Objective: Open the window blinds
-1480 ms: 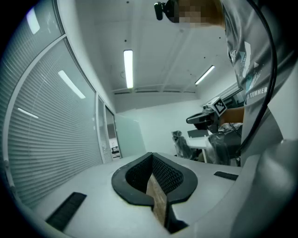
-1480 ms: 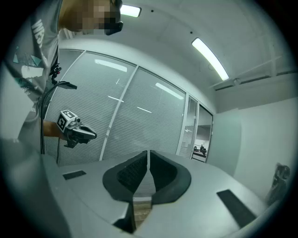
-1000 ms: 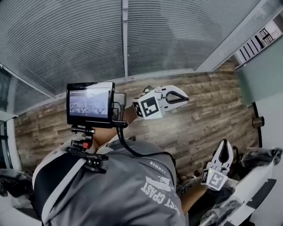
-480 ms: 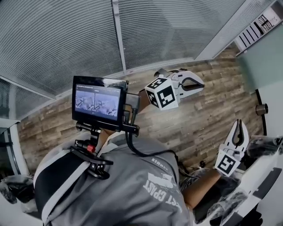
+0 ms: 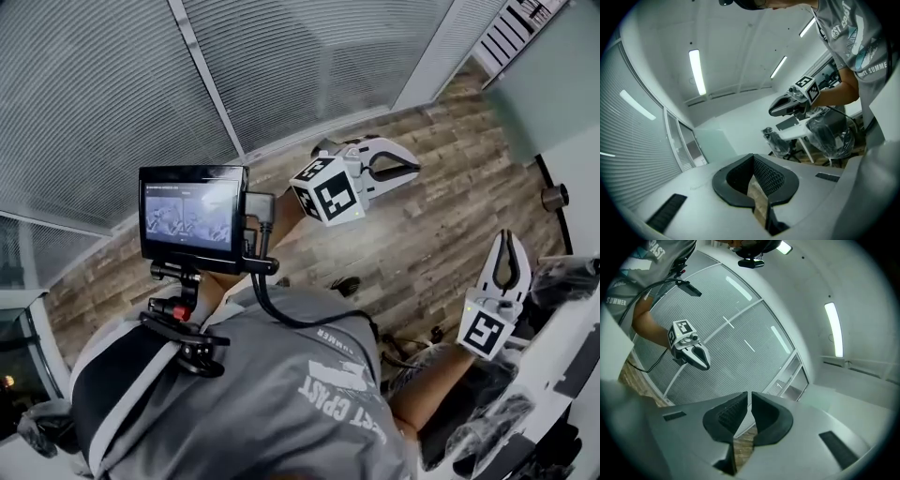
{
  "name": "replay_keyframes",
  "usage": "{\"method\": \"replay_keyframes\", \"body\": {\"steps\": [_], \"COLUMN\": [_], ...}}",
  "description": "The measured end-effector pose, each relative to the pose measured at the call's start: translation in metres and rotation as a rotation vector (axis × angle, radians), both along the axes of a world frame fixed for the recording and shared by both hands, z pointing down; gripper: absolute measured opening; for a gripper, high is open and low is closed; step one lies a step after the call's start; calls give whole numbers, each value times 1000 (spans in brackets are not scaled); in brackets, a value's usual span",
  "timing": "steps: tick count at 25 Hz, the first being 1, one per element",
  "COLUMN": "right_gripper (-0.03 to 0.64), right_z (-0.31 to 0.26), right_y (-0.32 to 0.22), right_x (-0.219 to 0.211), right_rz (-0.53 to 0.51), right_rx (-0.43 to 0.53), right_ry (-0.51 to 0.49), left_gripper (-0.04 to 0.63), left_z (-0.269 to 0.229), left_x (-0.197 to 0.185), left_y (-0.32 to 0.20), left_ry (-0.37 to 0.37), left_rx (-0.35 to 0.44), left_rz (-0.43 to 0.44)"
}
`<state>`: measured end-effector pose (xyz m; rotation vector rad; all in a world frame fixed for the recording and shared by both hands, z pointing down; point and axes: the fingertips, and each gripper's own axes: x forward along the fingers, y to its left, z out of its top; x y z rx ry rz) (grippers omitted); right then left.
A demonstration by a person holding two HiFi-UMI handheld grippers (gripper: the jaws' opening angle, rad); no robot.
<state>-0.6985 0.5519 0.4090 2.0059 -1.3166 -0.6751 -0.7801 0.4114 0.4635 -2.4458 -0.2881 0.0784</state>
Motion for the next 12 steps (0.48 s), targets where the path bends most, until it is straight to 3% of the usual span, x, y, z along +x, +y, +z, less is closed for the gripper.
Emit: {"method": "replay_keyframes", "body": {"steps": [4,7,10,12], "right_gripper": [20,20,20,20], "right_z": [1,-4,-4,-7], "right_y": [2,0,-4,-7], "right_x": [66,115,133,132], "right_rz": [-14,-43,-40,-39], "right_rx": [3,18,-13,-18], "right_ry": [3,-2,-8,-3], "left_gripper": [3,3,3,3], "left_z": [-3,-13,-23,-28], "left_x": [66,118,134,132], "left_y": [5,1,0,-1], "left_ry": [-13,5,50,70], "left_rx": [18,-13,-67,-60], "left_rz": [1,-11,-14,-21]}}
